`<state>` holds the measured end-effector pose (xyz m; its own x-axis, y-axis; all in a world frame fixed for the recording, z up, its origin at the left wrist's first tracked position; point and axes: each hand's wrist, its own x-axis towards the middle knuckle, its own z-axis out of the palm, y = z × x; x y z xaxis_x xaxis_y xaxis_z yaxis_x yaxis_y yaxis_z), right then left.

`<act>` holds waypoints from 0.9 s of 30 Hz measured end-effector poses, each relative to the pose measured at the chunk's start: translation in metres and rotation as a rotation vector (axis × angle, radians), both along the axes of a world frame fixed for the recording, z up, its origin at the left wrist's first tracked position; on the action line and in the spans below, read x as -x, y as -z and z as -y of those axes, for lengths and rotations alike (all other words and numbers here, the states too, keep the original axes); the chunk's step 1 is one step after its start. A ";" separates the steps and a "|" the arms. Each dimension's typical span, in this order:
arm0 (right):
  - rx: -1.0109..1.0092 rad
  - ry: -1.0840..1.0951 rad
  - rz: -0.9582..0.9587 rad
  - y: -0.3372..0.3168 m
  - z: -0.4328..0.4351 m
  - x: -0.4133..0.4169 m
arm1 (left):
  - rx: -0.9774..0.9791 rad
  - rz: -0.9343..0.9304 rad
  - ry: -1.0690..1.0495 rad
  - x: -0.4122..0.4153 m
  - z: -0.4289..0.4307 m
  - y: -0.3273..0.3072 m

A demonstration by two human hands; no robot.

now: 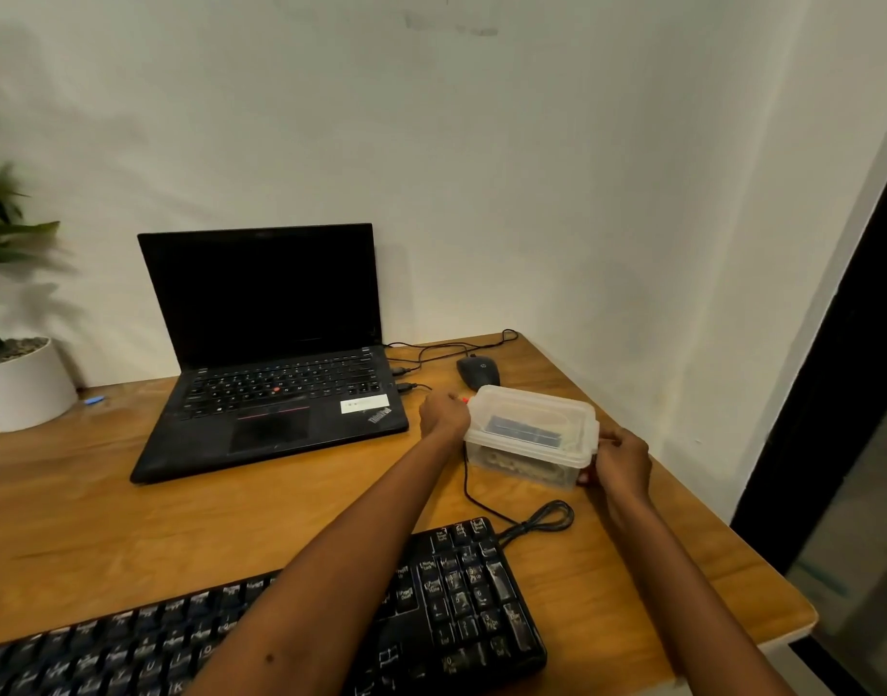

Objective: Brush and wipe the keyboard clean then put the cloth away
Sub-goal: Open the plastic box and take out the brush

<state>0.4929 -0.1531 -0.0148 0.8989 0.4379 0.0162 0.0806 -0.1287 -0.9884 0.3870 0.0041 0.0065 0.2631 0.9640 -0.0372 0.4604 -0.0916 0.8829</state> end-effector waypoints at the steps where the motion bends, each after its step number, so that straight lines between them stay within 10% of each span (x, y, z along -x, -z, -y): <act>1: 0.020 -0.027 -0.012 -0.001 0.003 -0.001 | 0.003 0.021 -0.002 0.002 -0.002 0.000; 13: 0.575 -0.347 0.340 -0.031 0.038 -0.020 | 0.112 -0.030 0.395 0.055 0.010 -0.002; 27: 0.659 -0.800 0.598 -0.055 0.040 -0.020 | 0.011 -0.072 0.455 0.052 0.033 -0.001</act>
